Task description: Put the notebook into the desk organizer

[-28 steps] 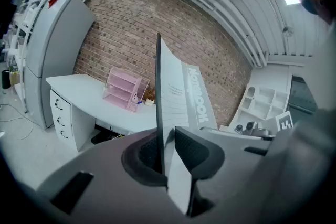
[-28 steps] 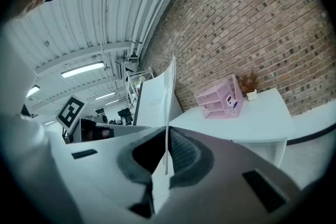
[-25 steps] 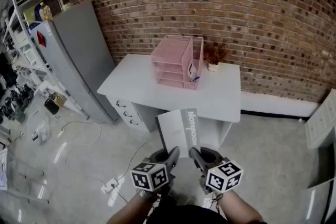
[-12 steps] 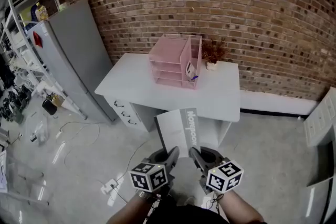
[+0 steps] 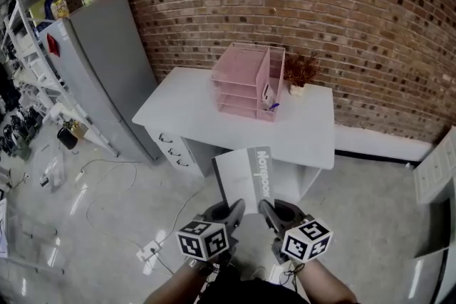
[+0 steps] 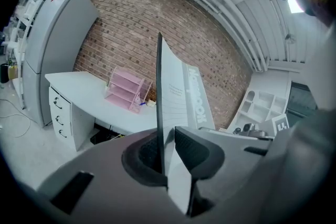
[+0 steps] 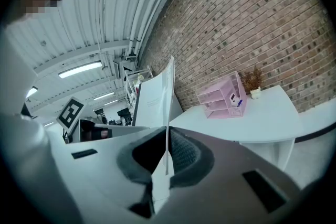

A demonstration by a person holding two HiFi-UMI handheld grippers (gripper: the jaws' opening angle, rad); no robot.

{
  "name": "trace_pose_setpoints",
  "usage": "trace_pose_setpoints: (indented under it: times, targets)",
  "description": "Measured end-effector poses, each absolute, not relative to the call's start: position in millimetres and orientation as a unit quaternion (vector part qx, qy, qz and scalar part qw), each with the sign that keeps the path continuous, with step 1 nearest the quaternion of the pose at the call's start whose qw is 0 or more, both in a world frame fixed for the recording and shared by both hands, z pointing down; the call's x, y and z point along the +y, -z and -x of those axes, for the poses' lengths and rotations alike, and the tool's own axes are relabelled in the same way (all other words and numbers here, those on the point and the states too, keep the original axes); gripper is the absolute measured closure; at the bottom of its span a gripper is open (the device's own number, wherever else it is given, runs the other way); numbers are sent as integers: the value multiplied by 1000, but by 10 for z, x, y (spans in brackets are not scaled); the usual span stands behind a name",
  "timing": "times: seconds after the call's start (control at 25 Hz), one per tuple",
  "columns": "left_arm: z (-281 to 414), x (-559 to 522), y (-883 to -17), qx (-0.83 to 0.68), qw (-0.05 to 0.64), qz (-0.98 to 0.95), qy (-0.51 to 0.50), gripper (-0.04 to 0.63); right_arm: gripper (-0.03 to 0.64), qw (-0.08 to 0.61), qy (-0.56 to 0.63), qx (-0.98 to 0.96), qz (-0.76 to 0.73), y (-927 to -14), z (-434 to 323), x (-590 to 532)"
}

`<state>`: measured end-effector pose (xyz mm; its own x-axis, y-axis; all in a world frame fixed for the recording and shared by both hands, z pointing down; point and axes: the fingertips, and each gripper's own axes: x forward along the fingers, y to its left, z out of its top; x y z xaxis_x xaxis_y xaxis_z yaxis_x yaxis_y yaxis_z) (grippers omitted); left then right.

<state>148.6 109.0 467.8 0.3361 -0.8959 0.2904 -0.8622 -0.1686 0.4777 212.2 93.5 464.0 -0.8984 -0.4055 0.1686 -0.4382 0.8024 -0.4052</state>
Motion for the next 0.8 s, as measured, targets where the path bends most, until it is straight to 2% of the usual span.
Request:
trace_pose_setpoints:
  times: [0.8]
  targets:
    - [-69, 580, -4844, -569, 309, -761, 47, 551, 604, 62, -225, -946, -224, -4755, -700, 412]
